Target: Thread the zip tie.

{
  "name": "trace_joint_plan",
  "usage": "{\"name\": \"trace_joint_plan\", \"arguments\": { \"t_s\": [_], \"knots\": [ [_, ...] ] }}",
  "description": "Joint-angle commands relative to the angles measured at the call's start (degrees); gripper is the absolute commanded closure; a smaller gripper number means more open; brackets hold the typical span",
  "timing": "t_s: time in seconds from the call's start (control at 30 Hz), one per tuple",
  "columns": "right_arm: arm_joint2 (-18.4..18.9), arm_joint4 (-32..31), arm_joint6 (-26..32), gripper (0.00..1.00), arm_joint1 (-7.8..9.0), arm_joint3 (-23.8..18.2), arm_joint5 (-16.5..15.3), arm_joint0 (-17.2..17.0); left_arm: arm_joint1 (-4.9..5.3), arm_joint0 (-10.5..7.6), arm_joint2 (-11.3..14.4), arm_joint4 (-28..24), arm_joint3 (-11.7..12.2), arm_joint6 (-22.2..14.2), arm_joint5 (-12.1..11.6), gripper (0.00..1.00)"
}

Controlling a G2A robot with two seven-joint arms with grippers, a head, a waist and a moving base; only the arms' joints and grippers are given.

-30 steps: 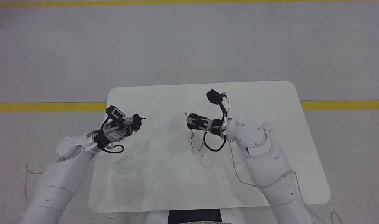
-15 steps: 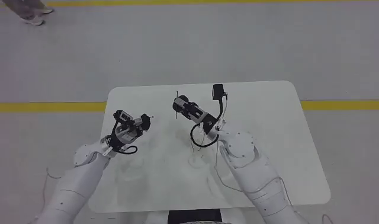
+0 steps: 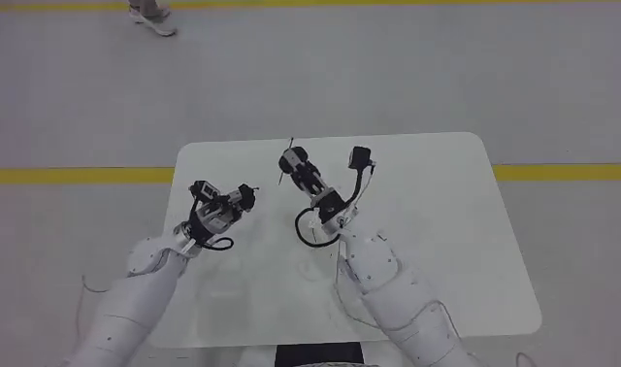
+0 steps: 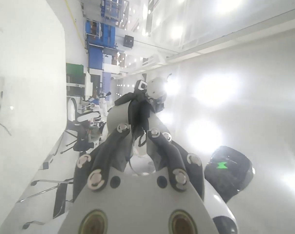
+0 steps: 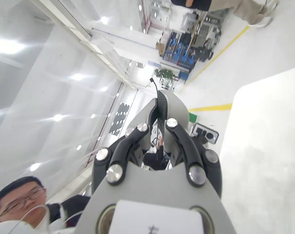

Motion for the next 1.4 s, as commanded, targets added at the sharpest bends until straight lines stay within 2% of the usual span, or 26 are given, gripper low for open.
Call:
{"name": "trace_joint_plan", "arguments": {
  "t_s": [0.0, 0.07, 0.13, 0.23, 0.3, 0.57, 0.63, 0.73, 1.0, 1.13, 1.37],
  "knots": [
    [-1.4, -6.7, -9.3, 1.00, -0.47, 1.8, 0.2, 0.4, -1.18, 0.84, -0.6, 6.4, -1.3, 3.4, 0.0, 1.00],
    [-2.8, -10.7, -15.9, 1.00, -1.07, 3.6, 0.7, 0.9, -2.69, 1.82, -1.0, 7.6, -2.4, 5.9, 0.0, 1.00],
    [-3.9, -13.9, -19.9, 1.00, -1.48, 5.5, 1.1, 1.5, -3.91, 2.16, -1.7, 9.3, -2.9, 7.1, 0.0, 1.00],
    [-5.4, -17.2, -23.8, 1.00, -2.03, 9.0, 0.2, 2.3, -6.00, 2.69, -3.0, 10.3, -3.0, 8.0, 0.0, 1.00],
    [-5.8, -18.3, -23.8, 1.00, -2.11, 10.3, 0.1, 2.6, -7.18, 2.77, -3.9, 11.1, -3.4, 6.9, 0.0, 1.00],
    [-5.9, -19.0, -23.7, 1.00, -2.08, 10.4, 0.4, 2.6, -7.17, 2.75, -3.9, 11.2, -3.4, 7.2, 0.0, 1.00],
    [-6.6, -25.5, -24.7, 1.00, -2.01, 9.9, 3.1, 2.7, -7.17, 2.91, -3.6, 12.2, -3.9, 8.6, 0.0, 1.00],
    [-8.4, -30.8, -27.8, 1.00, -2.48, 11.0, 6.0, 2.9, -7.16, 3.40, -3.3, 12.4, -4.4, 9.4, 0.0, 1.00],
    [-11.8, -38.4, -33.1, 1.00, -4.04, 15.5, 12.5, 4.9, -7.26, 4.18, -3.7, 13.2, -5.5, 10.4, 0.0, 1.00],
    [-12.2, -40.2, -34.3, 1.00, -4.49, 17.3, 12.9, 5.7, -7.34, 4.16, -4.4, 13.0, -5.8, 9.6, 0.0, 1.00],
    [-12.2, -40.4, -34.4, 1.00, -4.51, 17.5, 12.9, 5.8, -7.35, 4.16, -4.4, 12.9, -5.8, 9.5, 0.0, 1.00]
  ]
}}
